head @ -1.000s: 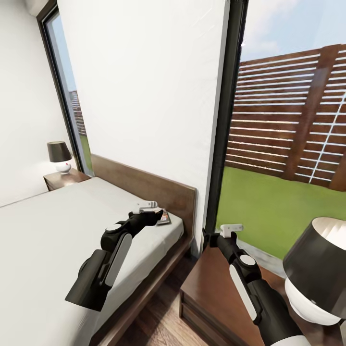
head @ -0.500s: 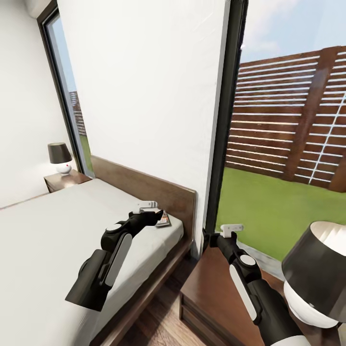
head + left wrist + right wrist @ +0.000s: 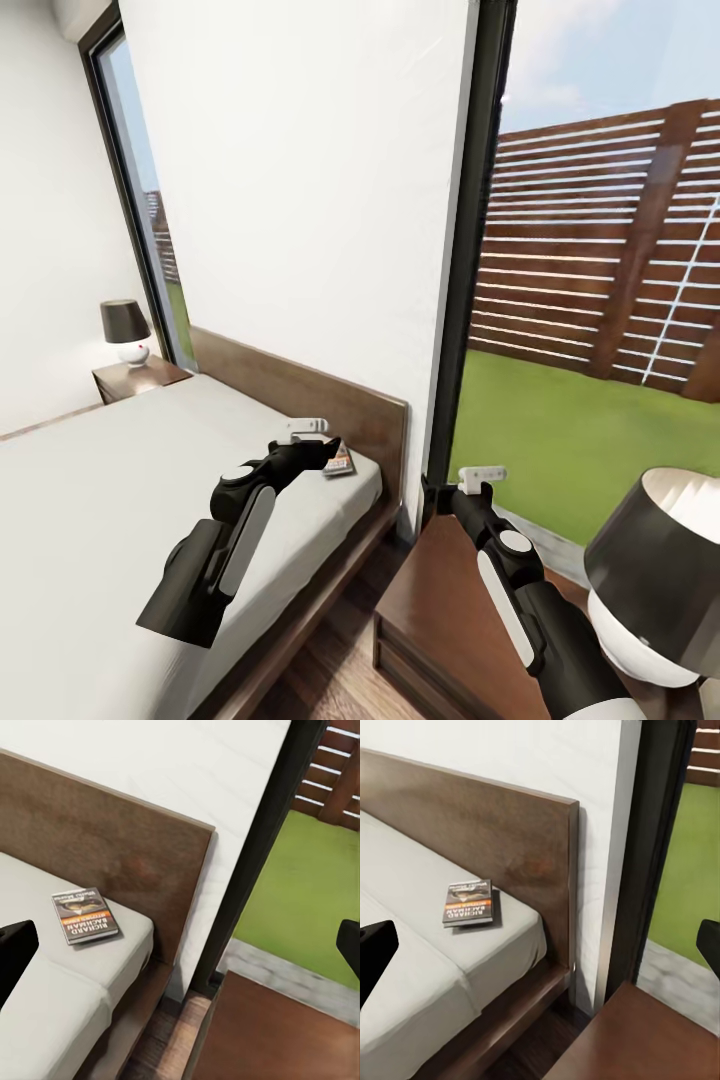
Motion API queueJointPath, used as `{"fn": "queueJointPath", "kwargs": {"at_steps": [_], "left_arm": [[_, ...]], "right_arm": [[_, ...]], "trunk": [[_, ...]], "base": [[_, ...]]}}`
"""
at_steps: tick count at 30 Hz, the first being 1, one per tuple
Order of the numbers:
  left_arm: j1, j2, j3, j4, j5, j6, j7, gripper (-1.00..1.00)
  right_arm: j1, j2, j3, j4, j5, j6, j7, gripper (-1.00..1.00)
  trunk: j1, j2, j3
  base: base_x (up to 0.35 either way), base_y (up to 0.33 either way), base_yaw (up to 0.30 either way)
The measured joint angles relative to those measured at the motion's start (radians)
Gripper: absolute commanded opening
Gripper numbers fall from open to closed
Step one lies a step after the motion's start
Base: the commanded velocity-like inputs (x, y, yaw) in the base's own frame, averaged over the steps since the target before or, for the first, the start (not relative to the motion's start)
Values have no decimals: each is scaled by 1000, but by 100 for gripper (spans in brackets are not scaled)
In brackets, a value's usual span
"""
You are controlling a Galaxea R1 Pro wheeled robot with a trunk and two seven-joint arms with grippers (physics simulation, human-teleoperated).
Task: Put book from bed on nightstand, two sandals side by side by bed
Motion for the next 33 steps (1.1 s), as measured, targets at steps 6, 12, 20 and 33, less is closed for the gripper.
{"fn": "queueJointPath", "kwargs": {"at_steps": [6, 12, 20, 33], "left_arm": [[0, 1, 0, 0, 0, 0, 0, 100], [0, 1, 0, 0, 0, 0, 0, 100], [0, 0, 0, 0, 0, 0, 0, 100], [0, 0, 0, 1, 0, 0, 0, 100]], "right_arm": [[0, 0, 0, 0, 0, 0, 0, 100], [0, 0, 0, 0, 0, 0, 0, 100], [0, 0, 0, 0, 0, 0, 0, 100], [0, 0, 0, 0, 0, 0, 0, 100]], "trunk": [[-23, 42, 19], [-46, 84, 38], [-77, 140, 63], [-127, 231, 104]], "base": [[0, 0, 0], [0, 0, 0], [0, 0, 0], [0, 0, 0]]}}
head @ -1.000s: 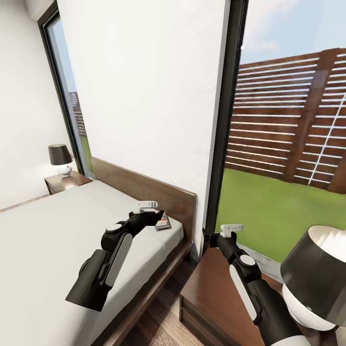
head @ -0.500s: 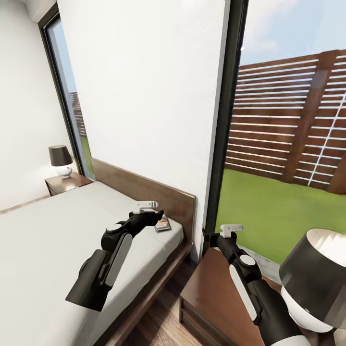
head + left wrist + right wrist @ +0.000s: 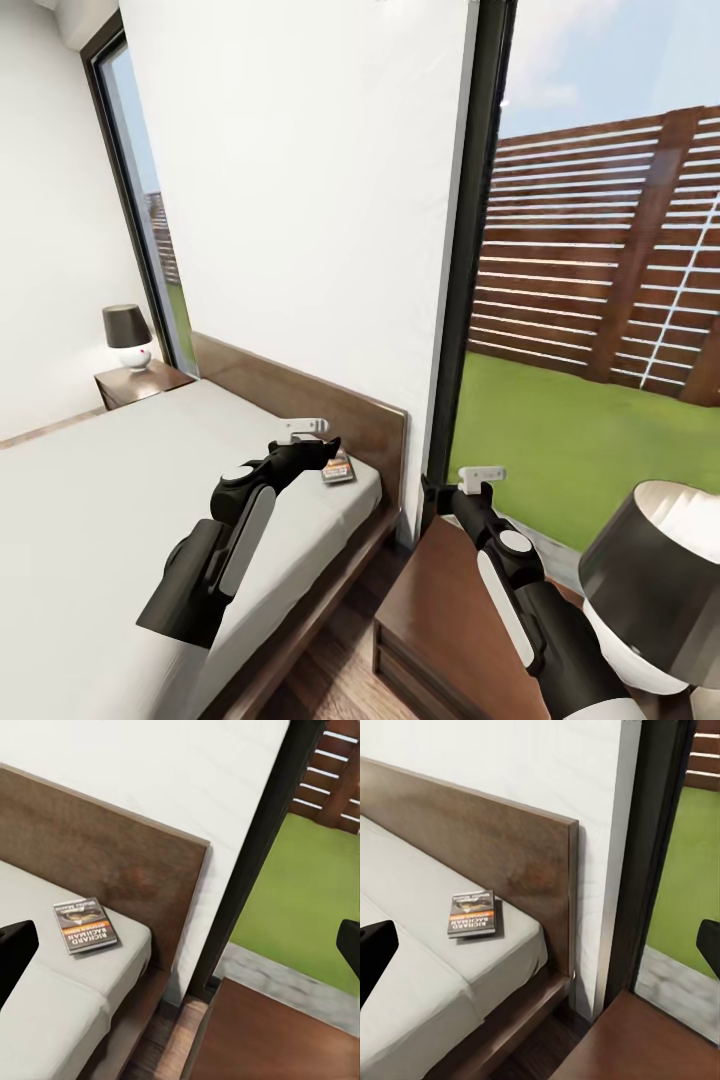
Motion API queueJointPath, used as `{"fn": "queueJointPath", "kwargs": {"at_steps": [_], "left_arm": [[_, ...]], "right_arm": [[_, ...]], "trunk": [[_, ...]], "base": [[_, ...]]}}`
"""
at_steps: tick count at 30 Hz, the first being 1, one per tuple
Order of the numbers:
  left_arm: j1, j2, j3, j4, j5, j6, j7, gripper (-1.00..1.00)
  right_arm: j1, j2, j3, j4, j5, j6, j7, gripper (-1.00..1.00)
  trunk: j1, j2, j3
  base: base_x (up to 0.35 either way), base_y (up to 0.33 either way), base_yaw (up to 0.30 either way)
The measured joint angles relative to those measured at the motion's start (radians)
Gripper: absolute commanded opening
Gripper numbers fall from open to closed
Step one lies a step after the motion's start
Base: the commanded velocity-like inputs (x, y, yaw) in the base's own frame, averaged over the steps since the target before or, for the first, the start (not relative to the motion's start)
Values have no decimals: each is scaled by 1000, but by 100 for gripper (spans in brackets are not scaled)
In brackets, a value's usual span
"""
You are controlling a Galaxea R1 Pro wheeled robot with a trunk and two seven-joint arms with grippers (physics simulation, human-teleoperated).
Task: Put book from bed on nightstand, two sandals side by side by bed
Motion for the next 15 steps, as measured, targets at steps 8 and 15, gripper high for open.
{"fn": "queueJointPath", "kwargs": {"at_steps": [8, 15], "left_arm": [[0, 0, 0, 0, 0, 0, 0, 100], [0, 0, 0, 0, 0, 0, 0, 100]], "right_arm": [[0, 0, 0, 0, 0, 0, 0, 100], [0, 0, 0, 0, 0, 0, 0, 100]], "trunk": [[-31, 56, 25], [-58, 105, 47]], "base": [[0, 0, 0], [0, 0, 0]]}}
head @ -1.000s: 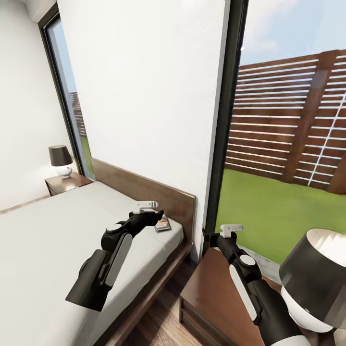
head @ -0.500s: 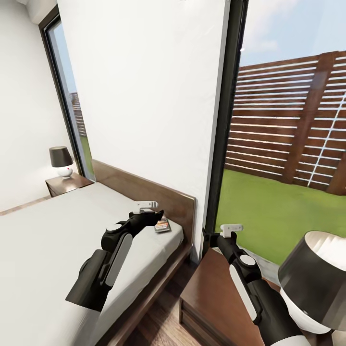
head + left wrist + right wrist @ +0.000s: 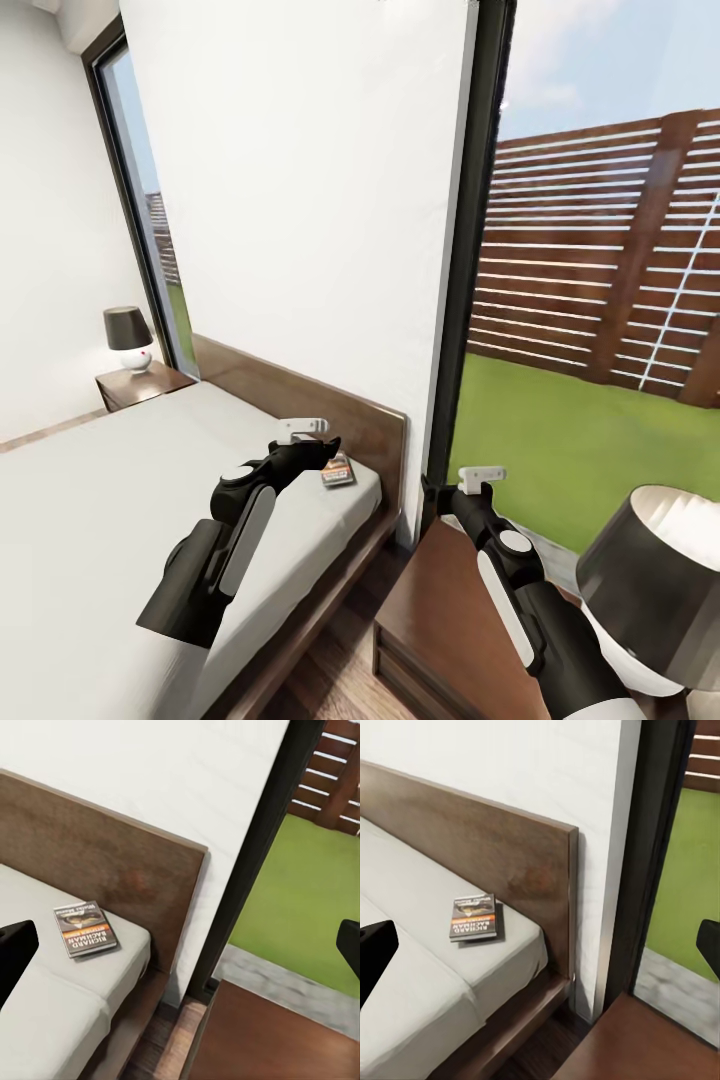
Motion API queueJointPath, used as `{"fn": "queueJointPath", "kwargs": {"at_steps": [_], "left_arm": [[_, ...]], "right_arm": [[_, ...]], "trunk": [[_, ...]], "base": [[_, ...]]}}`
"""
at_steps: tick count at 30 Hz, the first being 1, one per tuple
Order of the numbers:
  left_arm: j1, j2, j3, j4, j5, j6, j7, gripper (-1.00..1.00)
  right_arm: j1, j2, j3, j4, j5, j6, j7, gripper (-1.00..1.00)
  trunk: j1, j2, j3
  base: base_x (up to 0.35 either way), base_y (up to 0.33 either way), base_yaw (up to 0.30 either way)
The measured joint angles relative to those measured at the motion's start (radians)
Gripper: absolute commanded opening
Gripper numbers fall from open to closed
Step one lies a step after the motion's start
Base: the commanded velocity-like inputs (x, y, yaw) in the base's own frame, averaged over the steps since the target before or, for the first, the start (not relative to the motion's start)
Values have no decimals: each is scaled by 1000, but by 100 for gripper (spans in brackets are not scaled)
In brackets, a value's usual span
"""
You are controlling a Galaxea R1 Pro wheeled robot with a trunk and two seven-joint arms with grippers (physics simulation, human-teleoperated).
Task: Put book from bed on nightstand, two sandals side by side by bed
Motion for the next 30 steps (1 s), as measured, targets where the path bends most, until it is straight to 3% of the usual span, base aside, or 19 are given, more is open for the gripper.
{"fn": "queueJointPath", "kwargs": {"at_steps": [30], "left_arm": [[0, 0, 0, 0, 0, 0, 0, 100]], "right_arm": [[0, 0, 0, 0, 0, 0, 0, 100]], "trunk": [[-115, 210, 94]], "base": [[0, 0, 0]]}}
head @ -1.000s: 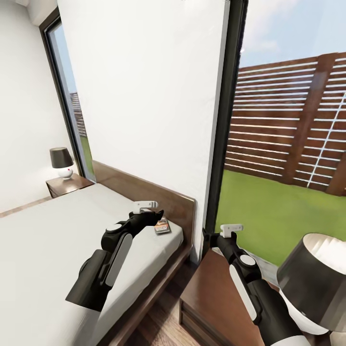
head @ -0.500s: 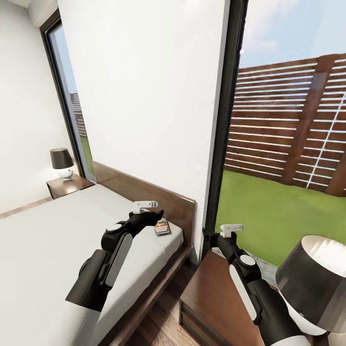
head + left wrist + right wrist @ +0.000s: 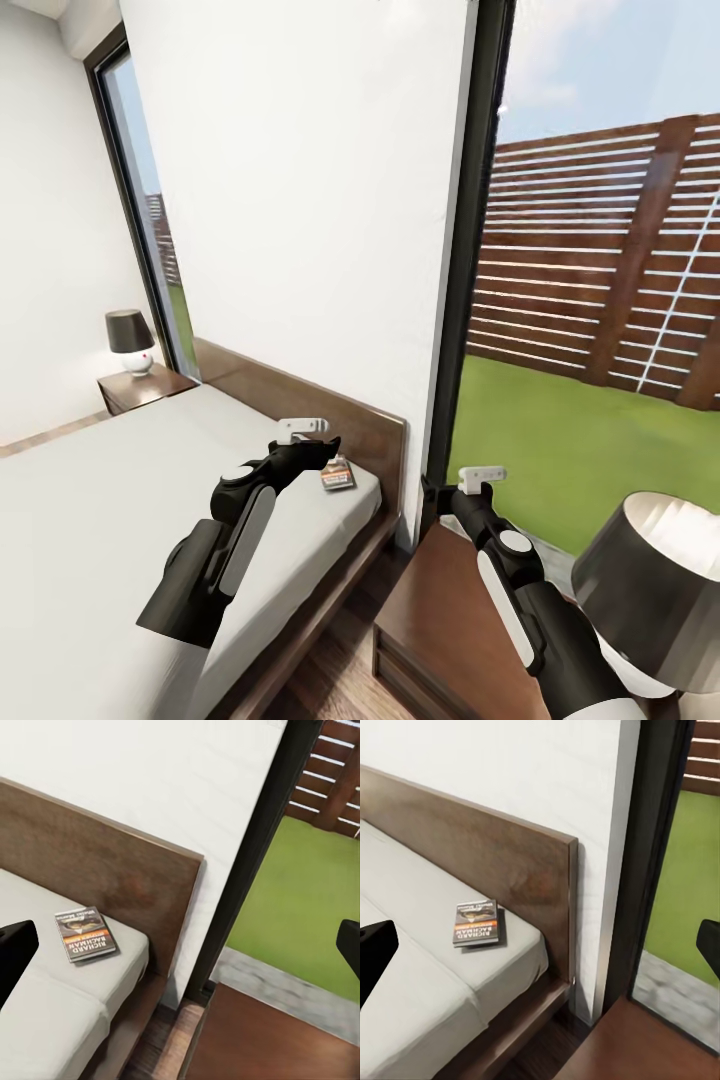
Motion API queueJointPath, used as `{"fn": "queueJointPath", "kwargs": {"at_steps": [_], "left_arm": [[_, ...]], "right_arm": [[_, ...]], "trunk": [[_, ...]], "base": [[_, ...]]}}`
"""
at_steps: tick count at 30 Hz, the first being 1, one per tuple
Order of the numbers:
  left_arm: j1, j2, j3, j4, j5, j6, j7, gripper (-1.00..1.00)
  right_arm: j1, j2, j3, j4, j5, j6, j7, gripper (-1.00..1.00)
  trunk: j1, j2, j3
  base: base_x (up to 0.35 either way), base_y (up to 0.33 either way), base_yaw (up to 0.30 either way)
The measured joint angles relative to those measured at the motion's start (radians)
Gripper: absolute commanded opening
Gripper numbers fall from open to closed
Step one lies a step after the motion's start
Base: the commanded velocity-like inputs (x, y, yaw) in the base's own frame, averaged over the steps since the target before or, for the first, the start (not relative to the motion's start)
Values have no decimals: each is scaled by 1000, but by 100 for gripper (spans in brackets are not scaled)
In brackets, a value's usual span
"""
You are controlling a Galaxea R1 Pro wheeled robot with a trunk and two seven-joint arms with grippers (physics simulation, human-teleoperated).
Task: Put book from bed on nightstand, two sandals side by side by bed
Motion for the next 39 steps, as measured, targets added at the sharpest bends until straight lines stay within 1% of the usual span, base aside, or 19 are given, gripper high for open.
{"fn": "queueJointPath", "kwargs": {"at_steps": [39], "left_arm": [[1, 5, 3, 10, 0, 0, 0, 100]], "right_arm": [[0, 0, 0, 0, 0, 0, 0, 100]], "trunk": [[-150, 273, 122]], "base": [[0, 0, 0]]}}
